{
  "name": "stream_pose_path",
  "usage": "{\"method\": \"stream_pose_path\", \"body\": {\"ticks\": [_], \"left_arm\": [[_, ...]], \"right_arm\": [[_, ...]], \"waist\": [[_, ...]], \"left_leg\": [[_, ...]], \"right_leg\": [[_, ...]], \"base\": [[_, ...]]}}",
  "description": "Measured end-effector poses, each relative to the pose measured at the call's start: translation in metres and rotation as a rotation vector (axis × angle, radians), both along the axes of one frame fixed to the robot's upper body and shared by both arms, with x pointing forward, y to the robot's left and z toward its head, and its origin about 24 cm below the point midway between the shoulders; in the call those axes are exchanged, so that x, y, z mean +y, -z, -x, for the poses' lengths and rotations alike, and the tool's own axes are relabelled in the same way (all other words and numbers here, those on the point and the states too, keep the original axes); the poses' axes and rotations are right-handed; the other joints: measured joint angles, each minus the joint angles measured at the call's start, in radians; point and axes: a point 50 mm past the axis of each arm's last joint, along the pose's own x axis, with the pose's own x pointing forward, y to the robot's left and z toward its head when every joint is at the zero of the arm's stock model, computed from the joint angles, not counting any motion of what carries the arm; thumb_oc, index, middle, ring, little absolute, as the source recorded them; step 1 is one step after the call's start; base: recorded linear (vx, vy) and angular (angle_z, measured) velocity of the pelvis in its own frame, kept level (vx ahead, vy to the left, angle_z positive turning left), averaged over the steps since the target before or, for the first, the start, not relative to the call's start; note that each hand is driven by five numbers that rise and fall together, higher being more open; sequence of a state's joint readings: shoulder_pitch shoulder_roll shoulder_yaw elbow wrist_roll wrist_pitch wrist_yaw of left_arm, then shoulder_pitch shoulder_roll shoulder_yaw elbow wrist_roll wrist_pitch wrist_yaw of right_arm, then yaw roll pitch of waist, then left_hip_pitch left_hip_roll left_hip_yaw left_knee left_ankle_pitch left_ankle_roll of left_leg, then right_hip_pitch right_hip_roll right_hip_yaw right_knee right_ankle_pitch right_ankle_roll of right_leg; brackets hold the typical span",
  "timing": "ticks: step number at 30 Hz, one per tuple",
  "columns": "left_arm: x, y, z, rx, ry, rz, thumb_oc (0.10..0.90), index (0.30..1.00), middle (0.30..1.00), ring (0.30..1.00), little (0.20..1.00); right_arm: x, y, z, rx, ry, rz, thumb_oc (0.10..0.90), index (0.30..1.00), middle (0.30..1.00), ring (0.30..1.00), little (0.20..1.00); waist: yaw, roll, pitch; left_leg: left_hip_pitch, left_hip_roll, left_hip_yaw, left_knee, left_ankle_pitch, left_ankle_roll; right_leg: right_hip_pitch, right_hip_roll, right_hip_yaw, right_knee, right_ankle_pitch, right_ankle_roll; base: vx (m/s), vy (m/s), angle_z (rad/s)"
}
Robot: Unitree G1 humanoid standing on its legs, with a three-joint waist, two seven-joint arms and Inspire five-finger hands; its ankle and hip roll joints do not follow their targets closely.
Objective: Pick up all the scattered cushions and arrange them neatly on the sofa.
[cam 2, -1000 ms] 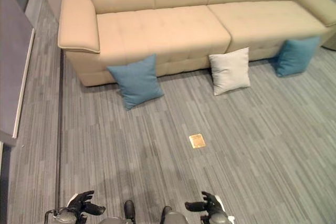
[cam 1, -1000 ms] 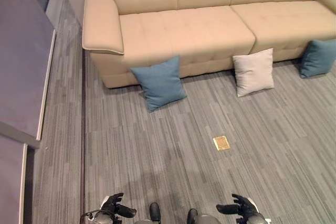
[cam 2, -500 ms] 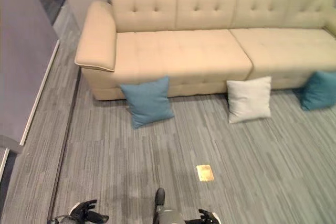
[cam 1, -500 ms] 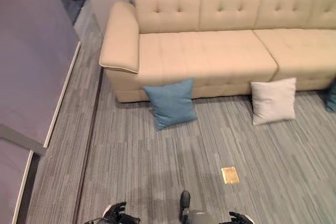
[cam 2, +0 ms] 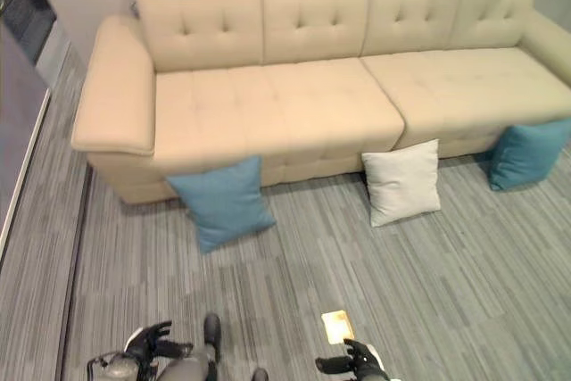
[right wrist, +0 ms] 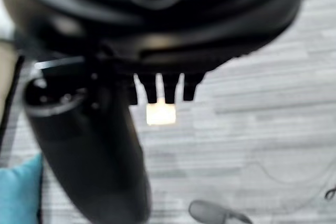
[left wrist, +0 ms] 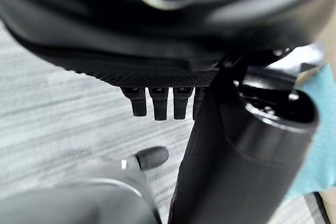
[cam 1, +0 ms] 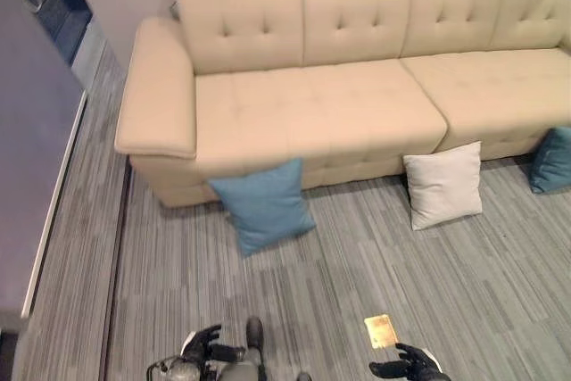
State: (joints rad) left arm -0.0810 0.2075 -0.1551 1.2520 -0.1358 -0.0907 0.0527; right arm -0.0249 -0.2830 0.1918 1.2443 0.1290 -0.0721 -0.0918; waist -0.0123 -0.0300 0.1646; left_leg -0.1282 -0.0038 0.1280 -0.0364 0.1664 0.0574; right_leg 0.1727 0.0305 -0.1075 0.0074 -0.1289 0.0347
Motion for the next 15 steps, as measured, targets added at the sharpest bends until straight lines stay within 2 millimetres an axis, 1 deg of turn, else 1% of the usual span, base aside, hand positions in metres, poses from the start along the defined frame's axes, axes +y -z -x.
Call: {"method": "stream_pose_path", "body": {"ticks": [1,2,3,4,5,6,7,8,9,11,12,13,14,15], "left_arm": [[0.002,-0.001,-0.001,-0.004,0.006,-0.006,0.800,0.900,0.900,0.900,0.900],[0.003,-0.001,-0.001,0.000,0.011,-0.009,0.800,0.900,0.900,0.900,0.900],[0.005,-0.001,0.000,0.005,0.015,-0.017,0.800,0.900,0.900,0.900,0.900],[0.008,-0.002,-0.001,0.007,0.020,-0.028,0.800,0.900,0.900,0.900,0.900],[0.010,-0.004,-0.006,-0.009,0.022,-0.033,0.800,0.900,0.900,0.900,0.900],[0.013,-0.004,-0.004,-0.006,0.028,-0.045,0.800,0.900,0.900,0.900,0.900],[0.016,-0.005,-0.004,-0.003,0.028,-0.053,0.800,0.900,0.900,0.900,0.900],[0.018,-0.005,-0.002,0.001,0.026,-0.056,0.800,0.900,0.900,0.900,0.900],[0.018,-0.005,-0.003,0.000,0.026,-0.058,0.800,0.900,0.900,0.900,0.900],[0.018,-0.005,-0.002,0.003,0.025,-0.057,0.800,0.900,0.900,0.900,0.900],[0.017,-0.004,-0.001,0.010,0.023,-0.056,0.800,0.900,0.900,0.900,0.900],[0.017,-0.004,0.000,0.013,0.022,-0.055,0.800,0.900,0.900,0.900,0.900],[0.016,-0.003,0.001,0.016,0.021,-0.052,0.800,0.900,0.900,0.900,0.900],[0.015,-0.002,0.004,0.025,0.020,-0.049,0.800,0.900,0.900,0.900,0.900]], "right_arm": [[0.002,0.001,0.003,0.005,0.000,-0.005,0.800,0.900,0.900,0.900,0.900],[0.003,0.002,0.006,0.018,-0.002,-0.007,0.800,0.900,0.900,0.900,0.900],[0.005,0.003,0.007,0.021,-0.002,-0.013,0.800,0.900,0.900,0.900,0.900],[0.010,0.005,0.009,0.026,-0.002,-0.024,0.800,0.900,0.900,0.900,0.900],[0.012,0.004,0.005,0.016,-0.012,-0.027,0.800,0.900,0.900,0.900,0.900],[0.014,0.004,0.002,0.006,-0.013,-0.032,0.800,0.900,0.900,0.900,0.900],[0.009,-0.002,-0.013,-0.044,-0.028,-0.016,0.800,0.900,0.900,0.900,0.900],[0.009,-0.005,-0.021,-0.064,-0.034,-0.014,0.800,0.900,0.900,0.900,0.900],[0.011,-0.006,-0.026,-0.084,-0.041,-0.017,0.800,0.900,0.900,0.900,0.900],[0.012,-0.009,-0.033,-0.106,-0.049,-0.020,0.800,0.900,0.900,0.900,0.900],[0.013,-0.010,-0.038,-0.122,-0.053,-0.021,0.800,0.900,0.900,0.900,0.900],[0.013,-0.011,-0.039,-0.123,-0.053,-0.022,0.800,0.900,0.900,0.900,0.900],[0.013,-0.011,-0.040,-0.128,-0.051,-0.023,0.800,0.900,0.900,0.900,0.900],[0.014,-0.011,-0.040,-0.131,-0.055,-0.025,0.800,0.900,0.900,0.900,0.900]], "waist": [[-0.002,0.000,-0.001],[-0.003,-0.001,0.000],[0.000,-0.003,-0.002],[-0.004,-0.013,-0.010],[0.001,-0.018,-0.009],[0.009,-0.024,-0.004],[0.001,-0.017,0.000],[0.000,-0.010,0.005],[-0.003,-0.005,0.007],[-0.003,-0.004,0.010],[-0.006,-0.002,0.012],[-0.009,-0.006,0.015],[-0.014,-0.015,0.023],[-0.016,-0.019,0.023]], "left_leg": [[0.016,-0.013,0.001,-0.009,-0.012,0.013],[0.029,-0.020,0.001,-0.009,-0.025,0.020],[0.052,-0.028,0.002,-0.022,-0.029,0.026],[0.061,-0.042,-0.005,-0.022,-0.032,0.027],[0.070,-0.051,-0.013,-0.017,-0.064,0.048],[0.087,-0.059,-0.005,-0.021,-0.065,0.050],[0.117,-0.067,-0.015,-0.024,-0.112,0.062],[0.127,-0.064,-0.013,-0.021,-0.103,0.056],[0.138,-0.064,-0.014,-0.024,-0.114,0.048],[0.155,-0.064,-0.017,-0.024,-0.141,0.046],[0.166,-0.066,-0.024,-0.023,-0.156,0.042],[0.178,-0.069,-0.031,-0.021,-0.159,0.046],[0.198,-0.073,-0.045,-0.021,-0.177,0.036],[0.215,-0.075,-0.061,-0.019,-0.194,0.032]], "right_leg": [[-0.029,-0.018,-0.009,0.079,-0.027,0.032],[-0.065,-0.036,-0.018,0.180,-0.056,0.041],[-0.121,-0.061,-0.035,0.311,-0.104,0.062],[-0.143,-0.078,-0.029,0.342,-0.129,0.064],[-0.177,-0.090,-0.021,0.392,-0.094,0.070],[-0.238,-0.130,-0.039,0.544,-0.122,0.080],[-0.298,-0.161,-0.056,0.589,-0.134,0.079],[-0.329,-0.167,-0.059,0.571,-0.138,0.072],[-0.356,-0.168,-0.057,0.523,-0.137,0.073],[-0.411,-0.166,-0.050,0.389,-0.095,0.060],[-0.455,-0.155,-0.027,0.260,-0.025,0.070],[-0.467,-0.153,-0.019,0.207,0.021,0.078],[-0.479,-0.148,0.002,0.158,0.073,0.085],[-0.479,-0.137,0.042,0.097,0.117,0.084]], "base": [[0.12,0.101,-0.12],[0.13,0.114,-0.05],[0.13,0.114,0.10],[0.18,0.137,0.05],[0.17,0.039,0.03],[0.25,0.029,-0.15],[0.27,-0.006,-0.10],[0.24,-0.043,0.02],[0.25,-0.066,0.02],[0.27,-0.082,0.04],[0.28,-0.092,0.22],[0.31,-0.126,0.29],[0.28,-0.126,0.35],[0.18,-0.091,0.43]]}}
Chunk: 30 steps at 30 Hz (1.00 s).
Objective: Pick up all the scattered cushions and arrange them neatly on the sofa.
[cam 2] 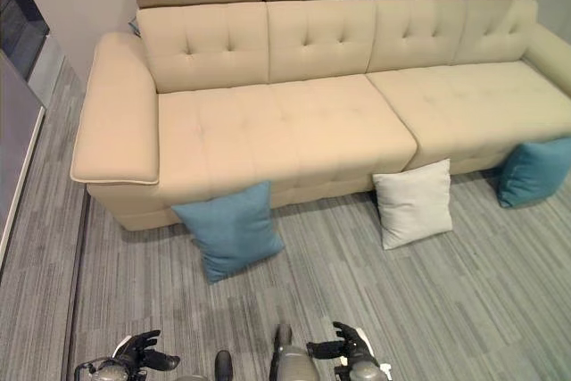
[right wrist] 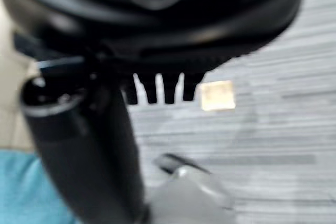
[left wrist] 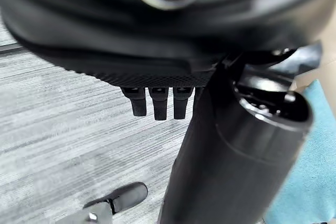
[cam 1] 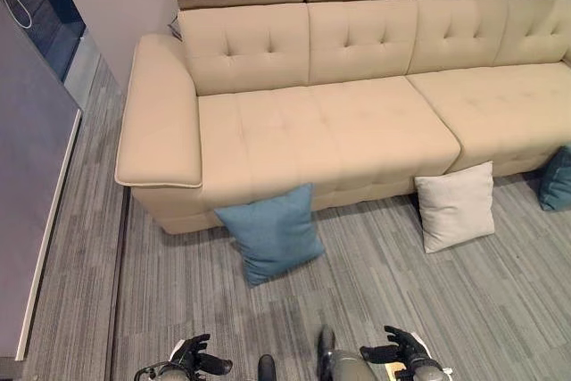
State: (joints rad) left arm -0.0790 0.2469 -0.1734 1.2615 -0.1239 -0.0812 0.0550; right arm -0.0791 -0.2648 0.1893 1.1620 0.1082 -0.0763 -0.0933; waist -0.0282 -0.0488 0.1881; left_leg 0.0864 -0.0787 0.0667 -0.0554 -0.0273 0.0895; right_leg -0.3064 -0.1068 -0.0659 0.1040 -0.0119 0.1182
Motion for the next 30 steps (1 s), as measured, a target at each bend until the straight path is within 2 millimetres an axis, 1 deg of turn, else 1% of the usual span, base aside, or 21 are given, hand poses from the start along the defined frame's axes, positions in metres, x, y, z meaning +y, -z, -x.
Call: {"method": "stream_pose_path", "body": {"ticks": [2,3,4,5,6,7,8,10,12,14,16,17,19,20,21,22,24,25,27,29,30], "left_arm": [[-0.002,0.001,0.004,0.007,-0.001,0.005,0.800,0.900,0.900,0.900,0.900],[-0.002,0.003,0.009,0.016,-0.003,0.008,0.800,0.900,0.900,0.900,0.900],[-0.008,0.006,0.016,0.031,-0.008,0.024,0.800,0.900,0.900,0.900,0.900],[-0.010,0.007,0.018,0.042,-0.007,0.028,0.800,0.900,0.900,0.900,0.900],[-0.012,0.007,0.018,0.040,-0.005,0.034,0.800,0.900,0.900,0.900,0.900],[-0.013,0.008,0.019,0.041,-0.006,0.035,0.800,0.900,0.900,0.900,0.900],[-0.009,0.005,0.012,0.023,0.002,0.027,0.800,0.900,0.900,0.900,0.900],[-0.006,0.001,-0.001,-0.011,0.004,0.017,0.800,0.900,0.900,0.900,0.900],[-0.009,-0.002,-0.012,-0.044,0.011,0.025,0.800,0.900,0.900,0.900,0.900],[-0.011,-0.004,-0.018,-0.062,0.016,0.029,0.800,0.900,0.900,0.900,0.900],[-0.016,-0.006,-0.025,-0.088,0.025,0.042,0.800,0.900,0.900,0.900,0.900],[-0.021,-0.007,-0.029,-0.100,0.044,0.051,0.800,0.900,0.900,0.900,0.900],[-0.024,-0.006,-0.029,-0.099,0.044,0.057,0.800,0.900,0.900,0.900,0.900],[-0.025,-0.005,-0.026,-0.088,0.038,0.063,0.800,0.900,0.900,0.900,0.900],[-0.025,-0.005,-0.025,-0.087,0.038,0.063,0.800,0.900,0.900,0.900,0.900],[-0.025,-0.005,-0.025,-0.089,0.034,0.064,0.800,0.900,0.900,0.900,0.900],[-0.022,-0.002,-0.017,-0.069,0.022,0.061,0.800,0.900,0.900,0.900,0.900],[-0.023,-0.001,-0.014,-0.063,0.023,0.063,0.800,0.900,0.900,0.900,0.900],[-0.016,-0.001,-0.011,-0.055,-0.004,0.051,0.800,0.900,0.900,0.900,0.900],[-0.003,-0.003,-0.008,-0.049,-0.018,0.020,0.800,0.900,0.900,0.900,0.900],[0.005,-0.005,-0.010,-0.049,-0.020,-0.003,0.800,0.900,0.900,0.900,0.900]], "right_arm": [[0.000,0.001,0.003,0.015,-0.003,0.003,0.800,0.900,0.900,0.900,0.900],[-0.001,0.004,0.010,0.036,0.000,0.005,0.800,0.900,0.900,0.900,0.900],[-0.003,0.007,0.022,0.078,0.010,0.013,0.800,0.900,0.900,0.900,0.900],[-0.005,0.010,0.031,0.107,0.015,0.015,0.800,0.900,0.900,0.900,0.900],[-0.006,0.011,0.035,0.126,0.023,0.019,0.800,0.900,0.900,0.900,0.900],[-0.006,0.011,0.036,0.132,0.024,0.019,0.800,0.900,0.900,0.900,0.900],[-0.005,0.011,0.033,0.121,0.020,0.013,0.800,0.900,0.900,0.900,0.900],[-0.007,0.008,0.027,0.097,0.019,0.021,0.800,0.900,0.900,0.900,0.900],[-0.017,0.000,0.009,0.040,0.011,0.047,0.800,0.900,0.900,0.900,0.900],[-0.017,-0.003,0.004,0.018,0.008,0.048,0.800,0.900,0.900,0.900,0.900],[-0.017,-0.002,0.004,0.019,0.011,0.045,0.800,0.900,0.900,0.900,0.900],[-0.018,-0.002,0.006,0.027,0.019,0.045,0.800,0.900,0.900,0.900,0.900],[-0.017,-0.001,0.006,0.029,0.020,0.042,0.800,0.900,0.900,0.900,0.900],[-0.016,0.000,0.009,0.042,0.026,0.039,0.800,0.900,0.900,0.900,0.900],[-0.017,0.001,0.012,0.048,0.031,0.040,0.800,0.900,0.900,0.900,0.900],[-0.018,0.001,0.014,0.050,0.033,0.041,0.800,0.900,0.900,0.900,0.900],[-0.017,0.003,0.020,0.065,0.035,0.038,0.800,0.900,0.900,0.900,0.900],[-0.018,0.004,0.025,0.072,0.037,0.040,0.800,0.900,0.900,0.900,0.900],[-0.016,0.009,0.038,0.108,0.044,0.030,0.800,0.900,0.900,0.900,0.900],[-0.012,0.008,0.032,0.094,0.038,0.022,0.800,0.900,0.900,0.900,0.900],[-0.010,0.006,0.026,0.075,0.032,0.017,0.800,0.900,0.900,0.900,0.900]], "waist": [[-0.010,-0.009,0.000],[-0.012,-0.017,-0.002],[-0.012,0.000,-0.004],[-0.018,0.006,-0.009],[-0.010,0.028,-0.016],[-0.006,0.032,-0.017],[-0.009,0.006,-0.010],[-0.007,-0.024,0.005],[0.003,-0.024,0.012],[-0.002,-0.038,0.020],[-0.011,-0.050,0.026],[-0.012,-0.051,0.028],[-0.007,-0.046,0.032],[-0.010,-0.041,0.033],[-0.010,-0.030,0.035],[-0.011,-0.019,0.038],[-0.013,0.000,0.029],[-0.012,0.012,0.022],[-0.011,0.008,0.020],[0.002,0.005,0.023],[0.006,-0.005,0.029]], "left_leg": [[0.022,-0.003,-0.029,-0.003,-0.015,-0.009],[0.042,-0.006,-0.048,-0.004,-0.027,-0.018],[0.079,0.028,-0.085,0.006,-0.069,-0.048],[0.071,0.052,-0.109,0.036,-0.096,-0.068],[0.070,0.078,-0.114,0.058,-0.099,-0.079],[0.060,0.092,-0.114,0.086,-0.101,-0.088],[-0.013,0.096,-0.107,0.243,-0.091,-0.128],[-0.126,0.093,-0.073,0.440,-0.093,-0.166],[-0.190,0.118,-0.052,0.536,-0.079,-0.190],[-0.193,0.134,-0.014,0.517,-0.076,-0.195],[-0.193,0.137,0.025,0.401,-0.075,-0.195],[-0.190,0.135,0.049,0.282,-0.063,-0.187],[-0.201,0.133,0.062,0.191,-0.037,-0.179],[-0.196,0.131,0.081,0.101,-0.002,-0.182],[-0.185,0.134,0.090,0.054,0.026,-0.176],[-0.183,0.132,0.087,0.049,0.037,-0.165],[-0.157,0.129,0.071,0.047,0.076,-0.119],[-0.146,0.124,0.073,0.049,0.118,-0.103],[-0.113,0.085,0.083,0.018,0.109,-0.073],[-0.107,0.076,0.105,0.017,0.096,-0.052],[-0.103,0.069,0.108,0.024,0.087,-0.039]], "right_leg": [[0.003,-0.001,0.017,-0.029,0.032,-0.013],[0.011,-0.004,0.012,-0.017,0.046,-0.018],[0.031,0.009,-0.007,0.025,0.112,-0.043],[0.049,0.023,-0.028,0.023,0.124,-0.055],[0.065,0.047,-0.043,0.020,0.117,-0.070],[0.079,0.058,-0.056,0.008,0.110,-0.082],[0.129,0.057,-0.095,-0.047,0.137,-0.126],[0.155,0.043,-0.111,-0.079,0.141,-0.160],[0.185,0.068,-0.121,-0.101,0.119,-0.193],[0.234,0.074,-0.139,-0.145,0.107,-0.213],[0.277,0.075,-0.165,-0.187,0.105,-0.209],[0.286,0.080,-0.177,-0.196,0.102,-0.194],[0.298,0.091,-0.176,-0.197,0.087,-0.178],[0.315,0.098,-0.176,-0.197,0.075,-0.158],[0.328,0.107,-0.177,-0.196,0.069,-0.153],[0.342,0.117,-0.172,-0.196,0.068,-0.152],[0.369,0.122,-0.161,-0.193,0.056,-0.135],[0.371,0.116,-0.150,-0.174,0.037,-0.123],[0.346,0.070,-0.142,-0.083,-0.015,-0.090],[0.254,0.037,-0.126,0.096,-0.061,-0.058],[0.191,0.012,-0.120,0.233,-0.092,-0.039]], "base": [[0.21,-0.140,0.55],[0.35,-0.268,0.67],[0.33,-0.301,0.82],[0.16,-0.230,0.73],[0.08,-0.220,0.55],[0.02,-0.201,0.63],[-0.01,-0.202,0.69],[0.01,-0.126,0.44],[0.11,-0.108,0.05],[0.14,-0.032,0.25],[0.11,0.019,0.47],[0.14,0.059,0.24],[0.15,0.087,0.04],[0.10,0.136,-0.04],[0.09,0.138,-0.13],[0.09,0.139,-0.31],[0.08,0.131,-0.32],[0.07,0.185,-0.18],[0.01,0.174,-0.10],[-0.01,0.111,-0.26],[-0.01,0.054,0.02]]}}
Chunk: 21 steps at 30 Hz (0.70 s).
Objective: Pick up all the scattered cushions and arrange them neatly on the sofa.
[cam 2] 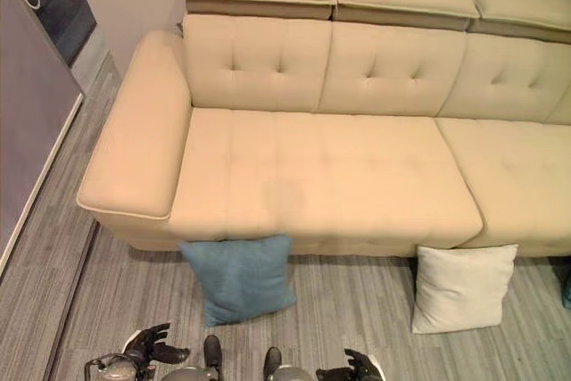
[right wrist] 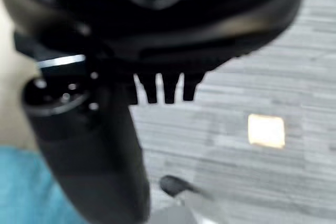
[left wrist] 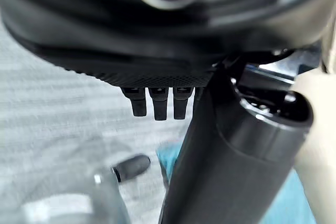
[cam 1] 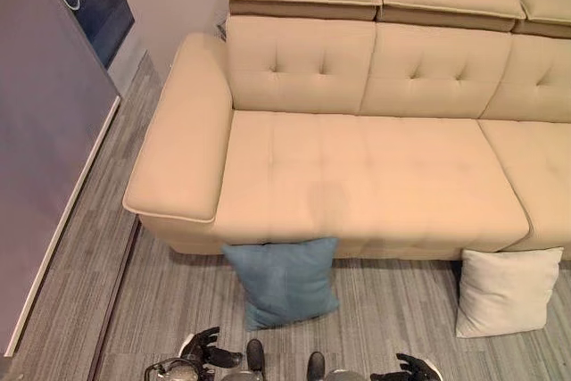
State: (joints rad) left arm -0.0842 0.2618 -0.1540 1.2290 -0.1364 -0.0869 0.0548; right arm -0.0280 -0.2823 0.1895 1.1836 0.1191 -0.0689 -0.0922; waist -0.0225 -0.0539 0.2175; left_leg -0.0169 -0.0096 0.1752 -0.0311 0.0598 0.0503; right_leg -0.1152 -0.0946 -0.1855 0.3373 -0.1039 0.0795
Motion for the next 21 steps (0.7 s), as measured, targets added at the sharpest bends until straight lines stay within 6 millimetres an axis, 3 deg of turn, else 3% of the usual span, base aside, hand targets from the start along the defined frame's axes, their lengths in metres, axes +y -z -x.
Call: {"method": "stream_pose_path", "body": {"ticks": [1,2,3,5,8,10,12,17,18,21], "left_arm": [[0.012,-0.006,-0.008,-0.017,0.000,-0.034,0.800,0.900,0.900,0.900,0.900],[0.022,-0.011,-0.015,-0.035,0.000,-0.064,0.800,0.900,0.900,0.900,0.900],[0.029,-0.016,-0.020,-0.050,-0.007,-0.095,0.800,0.900,0.900,0.900,0.900],[0.029,-0.016,-0.021,-0.057,-0.009,-0.100,0.800,0.900,0.900,0.900,0.900],[0.024,-0.016,-0.022,-0.074,-0.009,-0.103,0.800,0.900,0.900,0.900,0.900],[0.017,-0.018,-0.030,-0.109,0.000,-0.097,0.800,0.900,0.900,0.900,0.900],[0.012,-0.018,-0.034,-0.120,-0.005,-0.086,0.800,0.900,0.900,0.900,0.900],[-0.003,-0.060,-0.110,-0.390,-0.015,-0.039,0.800,0.900,0.900,0.900,0.900],[-0.010,-0.082,-0.138,-0.504,-0.018,-0.025,0.800,0.900,0.900,0.900,0.900],[-0.019,-0.115,-0.172,-0.653,-0.032,0.004,0.800,0.900,0.900,0.900,0.900]], "right_arm": [[0.003,-0.002,-0.008,-0.029,-0.010,-0.007,0.800,0.900,0.900,0.900,0.900],[0.006,-0.005,-0.020,-0.057,-0.018,-0.013,0.800,0.900,0.900,0.900,0.900],[0.009,-0.010,-0.035,-0.103,-0.031,-0.016,0.800,0.900,0.900,0.900,0.900],[0.011,-0.012,-0.039,-0.124,-0.037,-0.021,0.800,0.900,0.900,0.900,0.900],[0.016,-0.012,-0.040,-0.123,-0.057,-0.027,0.800,0.900,0.900,0.900,0.900],[0.017,-0.014,-0.048,-0.140,-0.066,-0.024,0.800,0.900,0.900,0.900,0.900],[0.018,-0.018,-0.055,-0.164,-0.067,-0.018,0.800,0.900,0.900,0.900,0.900],[0.009,-0.056,-0.119,-0.366,-0.042,0.039,0.800,0.900,0.900,0.900,0.900],[0.007,-0.077,-0.144,-0.460,-0.041,0.062,0.800,0.900,0.900,0.900,0.900],[0.010,-0.111,-0.179,-0.614,-0.040,0.076,0.800,0.900,0.900,0.900,0.900]], "waist": [[0.005,-0.021,0.015],[0.011,-0.036,0.033],[0.009,-0.048,0.054],[0.010,-0.048,0.054],[0.015,-0.055,0.053],[0.013,-0.043,0.062],[0.010,-0.037,0.071],[0.009,-0.024,0.184],[0.009,-0.022,0.225],[0.001,-0.016,0.274]], "left_leg": [[0.001,-0.013,-0.014,0.024,-0.014,0.019],[-0.001,-0.024,-0.023,0.026,-0.026,0.034],[-0.003,-0.026,-0.044,0.021,-0.028,0.030],[-0.006,-0.027,-0.060,0.002,-0.019,0.012],[-0.028,-0.030,-0.089,-0.004,-0.004,-0.003],[-0.093,-0.015,-0.116,0.030,-0.008,-0.023],[-0.138,0.005,-0.121,0.068,-0.015,-0.039],[-0.366,0.027,-0.134,0.216,-0.036,-0.065],[-0.442,0.030,-0.134,0.262,-0.041,-0.071],[-0.541,0.033,-0.133,0.320,-0.048,-0.075]], "right_leg": [[-0.051,-0.032,0.002,0.081,-0.055,0.019],[-0.088,-0.046,0.023,0.078,-0.056,0.022],[-0.119,-0.024,0.101,0.045,-0.053,0.026],[-0.119,-0.012,0.122,-0.049,-0.047,0.021],[-0.103,-0.013,0.101,-0.165,0.070,0.013],[-0.112,0.004,0.070,-0.226,0.148,-0.028],[-0.118,0.022,0.051,-0.251,0.165,-0.040],[-0.312,0.036,0.023,-0.151,0.157,-0.062],[-0.394,0.034,0.025,-0.096,0.147,-0.076],[-0.500,0.026,0.028,-0.024,0.128,-0.079]], "base": [[0.02,0.017,0.25],[0.08,-0.057,0.47],[0.08,-0.090,0.35],[0.04,-0.099,0.35],[-0.06,-0.124,0.35],[-0.11,-0.142,0.32],[-0.19,-0.137,0.20],[-0.14,-0.085,0.14],[-0.16,-0.043,0.00],[-0.07,-0.017,-0.01]]}}
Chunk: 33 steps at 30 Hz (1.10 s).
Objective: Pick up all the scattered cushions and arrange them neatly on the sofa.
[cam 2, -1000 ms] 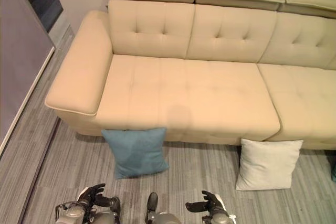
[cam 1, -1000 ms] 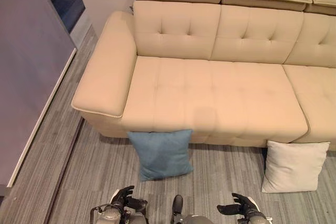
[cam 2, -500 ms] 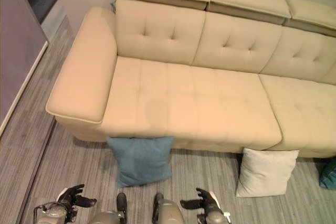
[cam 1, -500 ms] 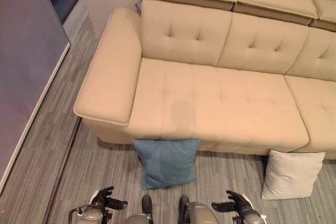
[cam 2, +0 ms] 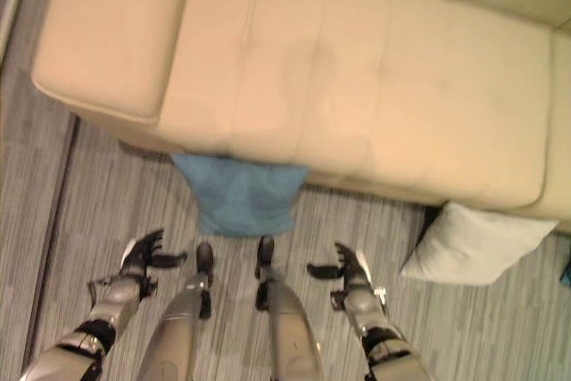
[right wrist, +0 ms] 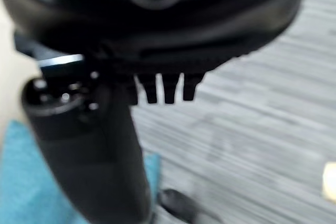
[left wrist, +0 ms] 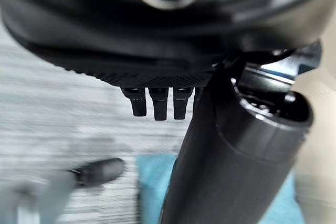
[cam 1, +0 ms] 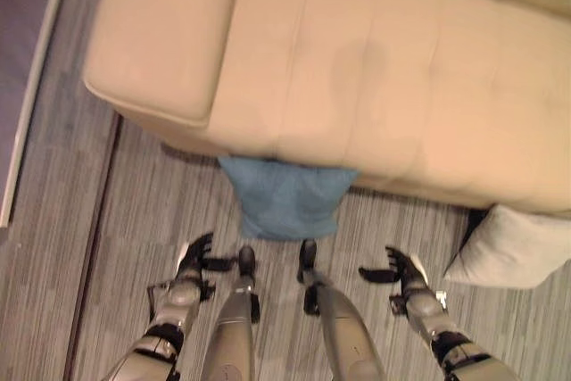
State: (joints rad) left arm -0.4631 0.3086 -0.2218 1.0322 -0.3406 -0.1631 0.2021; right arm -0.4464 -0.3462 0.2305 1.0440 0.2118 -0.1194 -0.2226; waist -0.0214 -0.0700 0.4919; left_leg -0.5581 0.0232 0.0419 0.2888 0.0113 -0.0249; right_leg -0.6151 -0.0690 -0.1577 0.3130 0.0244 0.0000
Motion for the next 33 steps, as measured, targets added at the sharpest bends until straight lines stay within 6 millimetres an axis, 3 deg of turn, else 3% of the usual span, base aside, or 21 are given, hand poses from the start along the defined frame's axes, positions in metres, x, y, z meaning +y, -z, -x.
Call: {"method": "stream_pose_path", "body": {"ticks": [1,2,6,7,12,14,19,23,24,25,26,28,33], "left_arm": [[-0.002,-0.008,-0.007,-0.035,0.001,0.003,0.800,0.900,0.900,0.900,0.900],[-0.006,-0.029,-0.024,-0.113,-0.004,0.010,0.800,0.900,0.900,0.900,0.900],[-0.013,-0.069,-0.052,-0.245,-0.015,-0.010,0.800,0.900,0.900,0.900,0.900],[-0.017,-0.092,-0.065,-0.306,0.005,-0.040,0.800,0.900,0.900,0.900,0.900],[-0.026,-0.145,-0.087,-0.463,0.028,-0.089,0.800,0.900,0.900,0.900,0.900],[-0.030,-0.166,-0.094,-0.522,0.033,-0.091,0.800,0.900,0.900,0.900,0.900],[-0.049,-0.198,-0.104,-0.605,0.076,-0.112,0.800,0.900,0.900,0.900,0.900],[-0.064,-0.235,-0.111,-0.700,0.084,-0.114,0.800,0.900,0.900,0.900,0.900],[-0.065,-0.243,-0.112,-0.718,0.070,-0.101,0.800,0.900,0.900,0.900,0.900],[-0.070,-0.244,-0.112,-0.721,0.068,-0.083,0.800,0.900,0.900,0.900,0.900],[-0.072,-0.245,-0.112,-0.723,0.061,-0.064,0.400,0.300,0.300,0.300,0.300],[-0.077,-0.249,-0.113,-0.727,0.059,-0.055,0.400,0.300,0.300,0.300,0.300],[-0.068,-0.249,-0.113,-0.720,0.010,-0.018,0.400,0.300,0.300,0.300,0.300]], "right_arm": [[0.001,-0.009,-0.008,-0.037,0.003,0.004,0.800,0.900,0.900,0.900,0.900],[0.003,-0.032,-0.027,-0.124,0.008,0.026,0.800,0.900,0.900,0.900,0.900],[0.008,-0.088,-0.063,-0.312,0.002,0.090,0.800,0.900,0.900,0.900,0.900],[0.009,-0.125,-0.079,-0.433,0.004,0.131,0.800,0.900,0.900,0.900,0.900],[0.023,-0.201,-0.104,-0.666,0.004,0.172,0.800,0.900,0.900,0.900,0.900],[0.030,-0.222,-0.108,-0.727,-0.008,0.175,0.800,0.900,0.900,0.900,0.900],[0.050,-0.247,-0.113,-0.802,-0.040,0.197,0.800,0.900,0.900,0.900,0.900],[0.068,-0.278,-0.116,-0.894,-0.044,0.191,0.800,0.900,0.900,0.900,0.900],[0.071,-0.282,-0.116,-0.911,-0.039,0.182,0.772,0.858,0.858,0.858,0.858],[0.076,-0.282,-0.117,-0.913,-0.042,0.163,0.547,0.521,0.521,0.521,0.521],[0.080,-0.284,-0.117,-0.911,-0.041,0.141,0.400,0.300,0.300,0.300,0.300],[0.083,-0.286,-0.117,-0.917,-0.042,0.126,0.400,0.300,0.300,0.300,0.300],[0.084,-0.284,-0.115,-0.923,-0.056,0.086,0.400,0.300,0.300,0.300,0.300]], "waist": [[-0.002,0.000,0.000],[-0.004,0.003,-0.002],[-0.008,0.013,0.007],[-0.010,0.027,0.018],[-0.008,0.036,0.027],[-0.004,0.035,0.031],[-0.006,0.034,0.031],[-0.021,0.033,0.030],[-0.024,0.033,0.030],[-0.025,0.033,0.031],[-0.025,0.033,0.031],[-0.026,0.033,0.031],[-0.048,0.031,0.031]], "left_leg": [[-0.044,0.004,0.001,0.028,-0.019,-0.002],[-0.154,0.005,0.002,0.088,-0.022,-0.001],[-0.345,0.008,0.003,0.201,-0.026,0.002],[-0.458,0.008,0.003,0.273,-0.048,0.009],[-0.686,0.009,0.000,0.449,-0.096,0.016],[-0.746,0.010,-0.001,0.481,-0.097,0.020],[-0.843,0.005,-0.010,0.547,-0.111,0.022],[-0.932,0.003,-0.024,0.609,-0.125,0.025],[-0.949,0.004,-0.024,0.617,-0.126,0.026],[-0.955,0.004,-0.023,0.618,-0.126,0.027],[-0.956,0.004,-0.023,0.616,-0.126,0.027],[-0.956,0.002,-0.024,0.616,-0.126,0.027],[-0.911,-0.004,-0.024,0.560,-0.117,0.026]], "right_leg": [[-0.046,-0.004,0.003,0.031,-0.017,-0.004],[-0.157,-0.011,0.009,0.094,-0.024,-0.006],[-0.349,-0.019,0.024,0.196,-0.022,-0.026],[-0.456,-0.028,0.025,0.267,-0.040,-0.031],[-0.681,-0.042,0.036,0.430,-0.083,-0.048],[-0.741,-0.043,0.038,0.459,-0.086,-0.053],[-0.833,-0.057,0.035,0.528,-0.101,-0.054],[-0.912,-0.061,0.030,0.575,-0.113,-0.061],[-0.929,-0.061,0.031,0.580,-0.112,-0.060],[-0.934,-0.060,0.034,0.582,-0.111,-0.060],[-0.935,-0.060,0.034,0.583,-0.111,-0.060],[-0.935,-0.061,0.034,0.578,-0.111,-0.060],[-0.892,-0.059,0.033,0.524,-0.096,-0.047]], "base": [[-0.15,0.001,0.00],[-0.12,0.016,0.00],[-0.06,0.016,-0.01],[0.02,0.017,0.04],[0.01,-0.001,0.02],[0.00,0.000,0.00],[0.05,-0.032,0.05],[0.03,-0.022,0.00],[0.04,-0.033,-0.04],[0.04,-0.038,-0.05],[0.00,0.000,0.00],[0.00,0.000,0.00],[0.00,0.000,0.00]]}}
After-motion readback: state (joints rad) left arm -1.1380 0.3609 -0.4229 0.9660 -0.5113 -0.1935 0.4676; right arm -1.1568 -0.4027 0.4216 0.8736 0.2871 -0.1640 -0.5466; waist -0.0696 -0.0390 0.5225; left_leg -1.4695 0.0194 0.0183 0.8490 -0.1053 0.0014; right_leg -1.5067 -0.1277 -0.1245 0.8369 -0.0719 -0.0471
